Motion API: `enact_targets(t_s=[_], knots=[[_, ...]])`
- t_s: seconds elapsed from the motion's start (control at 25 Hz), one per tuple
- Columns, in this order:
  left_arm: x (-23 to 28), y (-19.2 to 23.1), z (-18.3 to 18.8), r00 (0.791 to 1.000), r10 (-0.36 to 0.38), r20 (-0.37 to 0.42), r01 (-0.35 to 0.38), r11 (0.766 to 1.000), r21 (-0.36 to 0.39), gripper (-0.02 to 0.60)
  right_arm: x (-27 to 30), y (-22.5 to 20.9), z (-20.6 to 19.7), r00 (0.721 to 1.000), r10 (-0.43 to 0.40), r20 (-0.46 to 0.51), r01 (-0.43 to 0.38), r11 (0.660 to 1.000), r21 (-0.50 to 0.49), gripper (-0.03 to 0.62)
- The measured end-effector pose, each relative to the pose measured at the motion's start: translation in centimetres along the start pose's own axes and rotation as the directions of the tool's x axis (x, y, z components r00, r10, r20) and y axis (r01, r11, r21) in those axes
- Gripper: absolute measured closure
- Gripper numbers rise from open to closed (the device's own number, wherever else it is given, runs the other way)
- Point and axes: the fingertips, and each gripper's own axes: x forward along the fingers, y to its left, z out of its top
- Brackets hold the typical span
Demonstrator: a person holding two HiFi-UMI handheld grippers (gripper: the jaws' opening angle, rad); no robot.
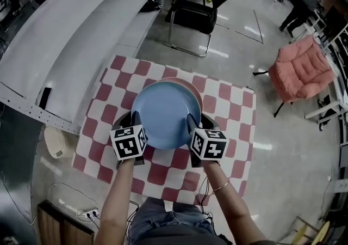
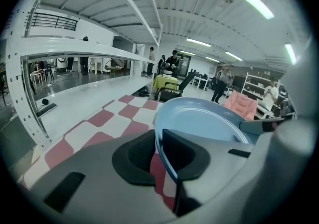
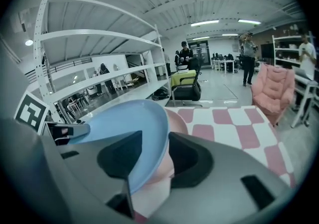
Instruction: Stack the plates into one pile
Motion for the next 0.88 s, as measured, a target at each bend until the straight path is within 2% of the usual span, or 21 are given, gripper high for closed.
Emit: enact_targets(t_s=[0.16, 0.36, 0.64, 0.88], knots=[[1.7, -2.1, 0.1, 1.000, -0.018, -0.011, 0.018, 1.000, 0.014, 0.525, 0.7, -2.5, 0.5, 1.000, -0.008, -0.004, 0.008, 1.000, -0.012, 0.431], [3.2, -3.9, 0.4, 1.000, -0.016, -0.008, 0.016, 1.000, -0.010, 0.528, 1.8, -5.0, 1.0, 1.000, -0.020, 0.002, 0.020, 0.999, -0.044, 0.431], [5.0, -3.7, 0.3, 0.999, 0.039, -0.009, -0.039, 0.999, 0.029, 0.525, 4.3, -5.7, 0.7, 1.000, 0.015, -0.028, -0.017, 0.998, -0.064, 0.431], [5.9, -3.2, -0.6, 0.998, 0.065, -0.027, -0.064, 0.998, 0.029, 0.525, 5.8, -5.9, 0.0, 0.998, 0.022, -0.055, -0.028, 0.994, -0.109, 0.431]])
